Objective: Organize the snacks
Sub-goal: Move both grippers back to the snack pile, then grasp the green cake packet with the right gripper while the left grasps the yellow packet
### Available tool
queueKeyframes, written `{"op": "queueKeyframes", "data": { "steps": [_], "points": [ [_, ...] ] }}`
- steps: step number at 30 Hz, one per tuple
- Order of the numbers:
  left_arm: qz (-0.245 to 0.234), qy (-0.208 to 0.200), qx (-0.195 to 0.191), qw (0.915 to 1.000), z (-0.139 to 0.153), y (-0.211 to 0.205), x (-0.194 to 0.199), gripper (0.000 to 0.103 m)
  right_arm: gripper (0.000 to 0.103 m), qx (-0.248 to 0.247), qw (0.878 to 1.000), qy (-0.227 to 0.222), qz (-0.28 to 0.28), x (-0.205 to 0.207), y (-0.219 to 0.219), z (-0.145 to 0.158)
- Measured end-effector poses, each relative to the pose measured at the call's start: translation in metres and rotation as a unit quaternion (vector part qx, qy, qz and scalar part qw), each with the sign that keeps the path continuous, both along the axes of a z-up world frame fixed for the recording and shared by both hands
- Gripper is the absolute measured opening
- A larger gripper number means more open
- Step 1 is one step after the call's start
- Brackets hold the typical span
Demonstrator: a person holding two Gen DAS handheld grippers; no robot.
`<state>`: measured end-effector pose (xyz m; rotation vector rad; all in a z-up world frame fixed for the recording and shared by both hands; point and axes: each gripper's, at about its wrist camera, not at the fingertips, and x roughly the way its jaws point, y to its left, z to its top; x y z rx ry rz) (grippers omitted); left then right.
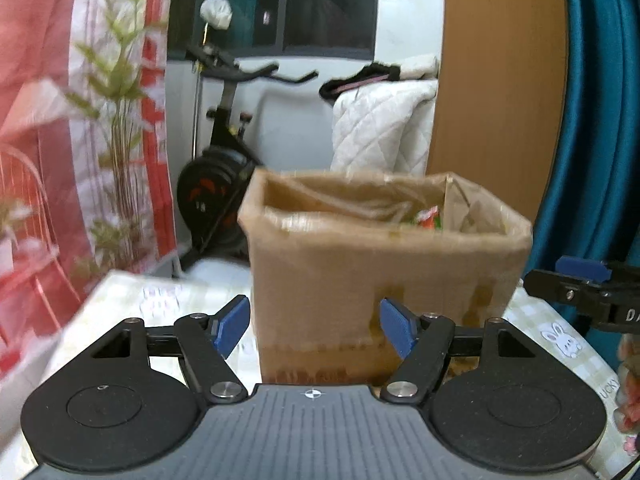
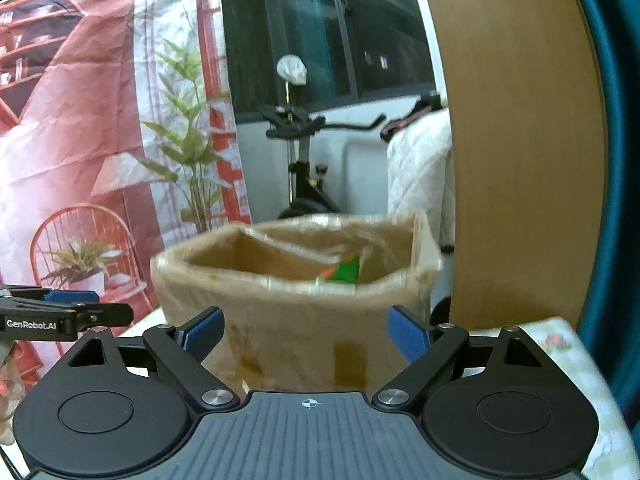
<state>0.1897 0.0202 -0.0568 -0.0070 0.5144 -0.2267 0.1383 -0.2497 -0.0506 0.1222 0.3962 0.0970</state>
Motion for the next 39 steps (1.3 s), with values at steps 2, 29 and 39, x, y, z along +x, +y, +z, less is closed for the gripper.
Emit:
{"op": "queueKeyframes", "data": {
  "steps": [2, 29, 39],
  "points": [
    [0.005, 0.020, -0.008, 0.9998, -0.012, 0.005, -0.003, 0.074, 0.087, 0.008, 1.000, 0.018, 0.000, -0.003, -0.001, -0.012],
    [-0.018, 0.126, -0.002, 0.9919, -0.115, 0.022, 0.010, 0.053, 0.068, -0.049, 0.979, 0.195, 0.040, 0.006, 0.005, -0.162],
    [-0.034, 0.136, 0.001, 0.9901, -0.130, 0.006, 0.035, 0.053, 0.038, -0.024, 0.982, 0.180, 0.046, 0.008, 0.006, -0.179]
  ]
}}
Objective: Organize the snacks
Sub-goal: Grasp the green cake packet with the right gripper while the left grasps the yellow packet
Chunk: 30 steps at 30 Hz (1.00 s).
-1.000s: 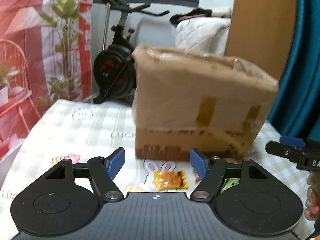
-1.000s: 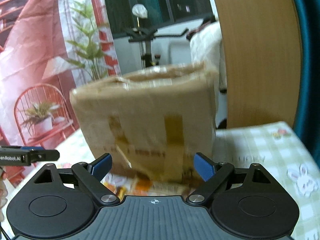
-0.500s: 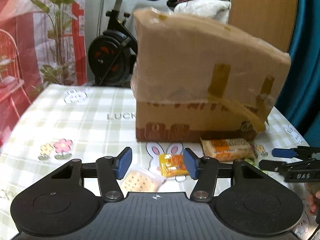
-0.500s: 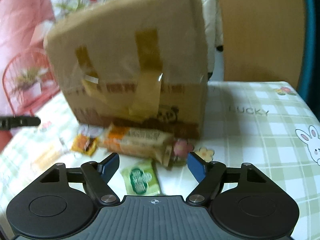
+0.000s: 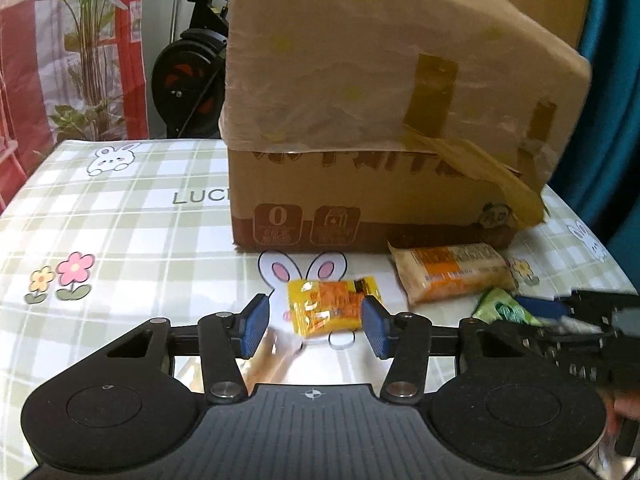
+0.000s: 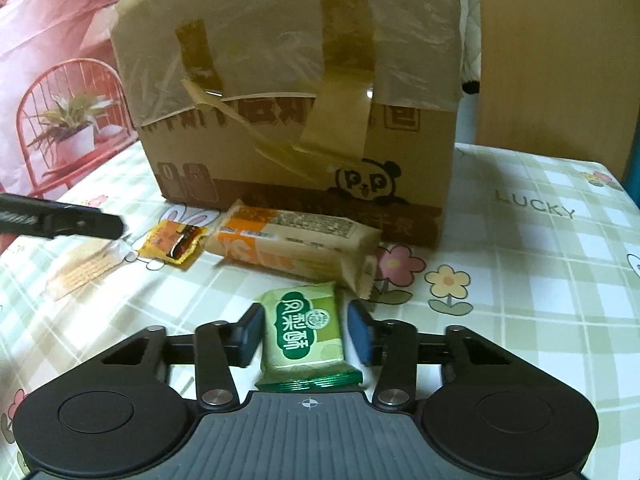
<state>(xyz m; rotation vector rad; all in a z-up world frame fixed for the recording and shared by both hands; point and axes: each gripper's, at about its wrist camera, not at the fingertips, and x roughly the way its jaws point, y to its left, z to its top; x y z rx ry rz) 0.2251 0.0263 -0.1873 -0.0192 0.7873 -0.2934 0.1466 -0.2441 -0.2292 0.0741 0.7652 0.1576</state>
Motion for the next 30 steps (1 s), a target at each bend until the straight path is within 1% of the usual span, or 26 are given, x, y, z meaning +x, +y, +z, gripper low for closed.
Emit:
{"op": "queueKeyframes", "data": {
  "steps": [3, 6, 11, 14, 18, 22, 24, 25, 28, 29, 30],
  "points": [
    [0.005, 0.005, -0.002, 1.0000, -0.005, -0.002, 0.017, 0.053, 0.036, 0.005, 1.000, -0.017, -0.009, -0.003, 0.002, -0.003],
    [0.000, 0.011, -0.005, 0.9999, -0.008, -0.008, 0.032, 0.053, 0.035, -0.003, 1.000, -0.023, -0.008, -0.005, 0.005, -0.003],
    [-0.027, 0.024, -0.017, 0.9992, -0.014, -0.017, 0.051, 0.053, 0.035, 0.009, 0.999, -0.028, -0.015, -0.007, 0.001, -0.003],
    [-0.047, 0.050, -0.013, 0.9976, -0.023, -0.023, 0.062, 0.053, 0.035, 0.010, 0.999, -0.029, -0.015, -0.008, 0.001, -0.003],
    [-0.056, 0.054, -0.013, 0.9969, -0.026, -0.023, 0.059, 0.053, 0.035, 0.013, 0.999, -0.029, -0.016, -0.010, 0.001, -0.003],
    [-0.066, 0.054, -0.014, 0.9963, -0.025, -0.019, 0.045, 0.053, 0.035, 0.015, 0.999, -0.030, -0.017, -0.010, 0.001, -0.003],
    [-0.065, 0.049, -0.002, 0.9967, -0.026, -0.020, 0.038, 0.053, 0.035, 0.015, 0.999, -0.030, -0.017, -0.011, 0.001, -0.003],
    [-0.066, 0.047, 0.011, 0.9966, -0.027, -0.023, 0.034, 0.053, 0.035, 0.015, 0.999, -0.031, -0.017, -0.011, 0.002, -0.003],
    [-0.062, 0.022, 0.066, 0.9956, -0.032, -0.031, 0.024, 0.054, 0.035, 0.017, 0.999, -0.031, -0.018, -0.012, 0.001, -0.002],
    [-0.059, 0.017, 0.071, 0.9956, -0.033, -0.034, 0.022, 0.054, 0.035, 0.017, 0.999, -0.030, -0.018, -0.012, 0.002, -0.002],
    [-0.054, 0.016, 0.068, 0.9961, -0.034, -0.034, 0.023, 0.054, 0.035, 0.016, 0.999, -0.030, -0.018, -0.012, 0.002, -0.002]
  ]
}}
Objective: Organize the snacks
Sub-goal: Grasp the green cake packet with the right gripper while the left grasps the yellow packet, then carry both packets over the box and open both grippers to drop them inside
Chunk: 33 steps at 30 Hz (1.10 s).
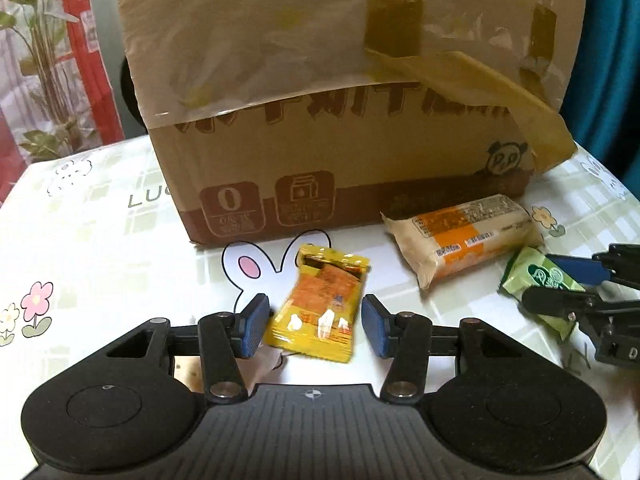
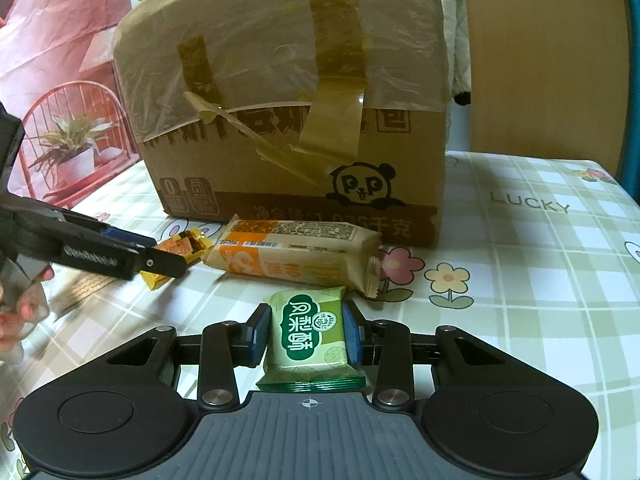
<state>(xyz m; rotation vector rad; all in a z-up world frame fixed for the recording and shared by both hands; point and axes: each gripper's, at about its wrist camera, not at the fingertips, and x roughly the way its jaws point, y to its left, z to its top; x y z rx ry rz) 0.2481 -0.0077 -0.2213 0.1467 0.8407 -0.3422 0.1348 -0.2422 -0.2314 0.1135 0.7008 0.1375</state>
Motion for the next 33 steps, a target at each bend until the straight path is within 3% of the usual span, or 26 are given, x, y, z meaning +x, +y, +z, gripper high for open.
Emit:
{"op": "queueKeyframes", "data": {
  "steps": [13, 21, 27, 33],
  "points": [
    [0.056, -0.013, -0.001, 0.9983, 0.006, -0.007, -0.018, 0.042, 0.035, -0.003, 1.000, -0.002, -0.001, -0.001, 0.001, 0.000],
    [0.098, -0.015, -0.036, 0.9944, 0.016, 0.009, -0.055, 0.041, 0.035, -0.002, 1.000, -0.003, 0.001, -0.002, 0.001, 0.000],
    [0.099, -0.048, -0.038, 0.9932, 0.031, 0.015, -0.076, 0.041, 0.035, 0.005, 1.000, -0.012, 0.007, -0.005, 0.001, 0.001],
    [0.093, -0.054, -0.045, 0.9931, 0.037, 0.013, -0.083, 0.041, 0.037, -0.003, 1.000, 0.002, 0.016, -0.001, 0.005, -0.001]
  ]
}}
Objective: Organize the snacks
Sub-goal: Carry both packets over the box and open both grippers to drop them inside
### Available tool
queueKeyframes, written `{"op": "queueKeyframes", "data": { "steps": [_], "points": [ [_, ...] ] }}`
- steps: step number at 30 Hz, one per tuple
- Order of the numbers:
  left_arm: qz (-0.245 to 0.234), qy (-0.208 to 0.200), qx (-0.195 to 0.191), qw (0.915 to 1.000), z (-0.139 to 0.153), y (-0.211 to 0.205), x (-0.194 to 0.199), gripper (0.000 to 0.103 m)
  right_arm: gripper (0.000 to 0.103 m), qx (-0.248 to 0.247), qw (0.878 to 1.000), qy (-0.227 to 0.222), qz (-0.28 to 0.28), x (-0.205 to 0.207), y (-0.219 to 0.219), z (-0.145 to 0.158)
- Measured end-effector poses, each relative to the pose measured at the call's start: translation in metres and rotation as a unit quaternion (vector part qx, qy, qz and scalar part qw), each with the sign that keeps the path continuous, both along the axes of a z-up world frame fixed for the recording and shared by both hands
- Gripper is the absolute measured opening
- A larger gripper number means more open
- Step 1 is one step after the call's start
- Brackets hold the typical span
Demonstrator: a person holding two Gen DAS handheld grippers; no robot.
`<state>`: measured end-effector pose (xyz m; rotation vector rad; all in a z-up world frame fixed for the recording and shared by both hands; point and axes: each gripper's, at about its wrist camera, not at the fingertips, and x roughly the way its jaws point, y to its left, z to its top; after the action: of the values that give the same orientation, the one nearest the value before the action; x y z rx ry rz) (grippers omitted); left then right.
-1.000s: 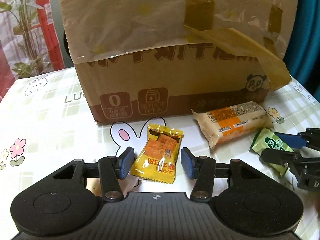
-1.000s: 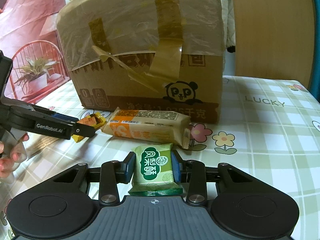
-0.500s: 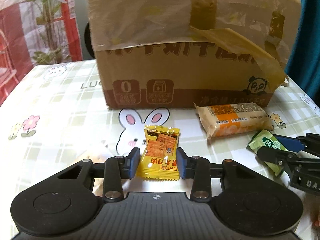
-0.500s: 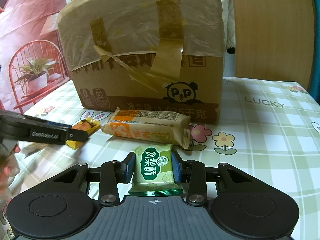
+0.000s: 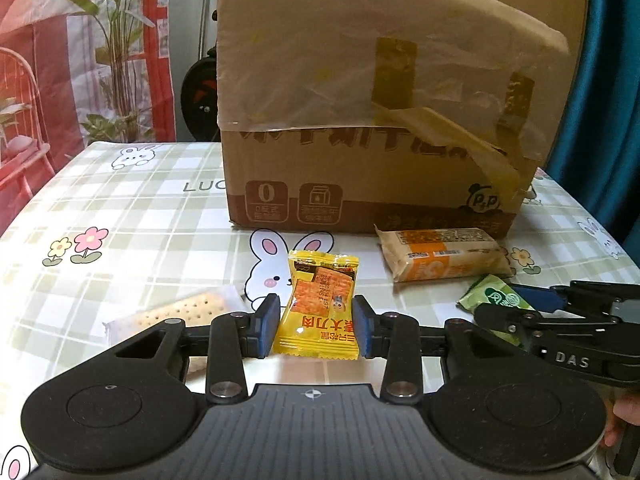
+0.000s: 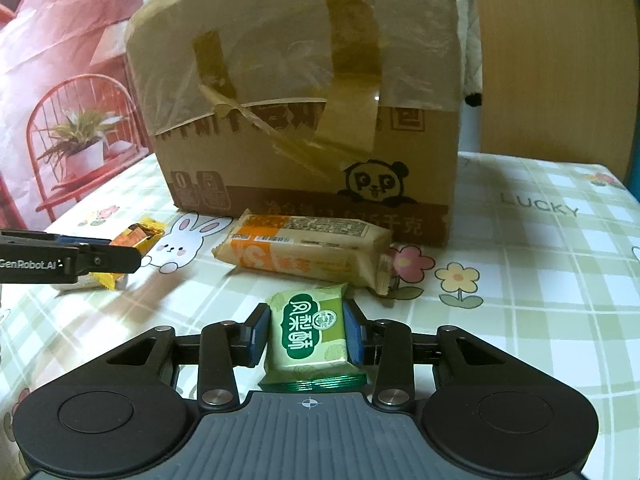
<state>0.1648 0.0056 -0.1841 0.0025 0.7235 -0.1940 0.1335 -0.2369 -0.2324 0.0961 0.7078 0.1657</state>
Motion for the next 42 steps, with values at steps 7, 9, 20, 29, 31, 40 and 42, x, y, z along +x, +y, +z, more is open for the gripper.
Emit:
{"op": "queueKeyframes", "data": {
  "steps": [7, 9, 20, 29, 31, 40, 42],
  "points": [
    [0.003, -0.006, -0.015, 0.9999, 0.004, 0.008, -0.005, 0.041, 0.038, -0.027, 1.000, 0.005, 0.005, 0.003, 0.007, 0.000],
    [0.005, -0.012, -0.020, 0.9997, 0.008, 0.009, -0.007, 0.041, 0.038, -0.040, 0.999, 0.008, 0.008, 0.004, 0.011, 0.000],
    [0.012, -0.058, -0.033, 0.9977, 0.038, 0.013, -0.013, 0.041, 0.035, -0.021, 1.000, -0.007, -0.013, -0.020, 0.000, 0.024],
    [0.016, -0.113, -0.049, 0.9923, 0.082, 0.017, -0.002, 0.041, 0.035, -0.038, 0.994, -0.098, 0.003, -0.023, 0.000, 0.095],
    [0.014, -0.127, -0.046, 0.9907, 0.094, 0.015, 0.004, 0.041, 0.035, -0.040, 0.992, -0.118, 0.005, -0.018, -0.002, 0.112],
    [-0.002, -0.170, -0.051, 0.9841, 0.142, 0.010, 0.047, 0.041, 0.035, -0.050, 0.981, -0.188, 0.006, 0.029, -0.021, 0.178],
    [-0.011, -0.174, -0.052, 0.9834, 0.152, 0.006, 0.061, 0.041, 0.035, -0.050, 0.979, -0.198, 0.002, 0.043, -0.026, 0.189]
  ]
}}
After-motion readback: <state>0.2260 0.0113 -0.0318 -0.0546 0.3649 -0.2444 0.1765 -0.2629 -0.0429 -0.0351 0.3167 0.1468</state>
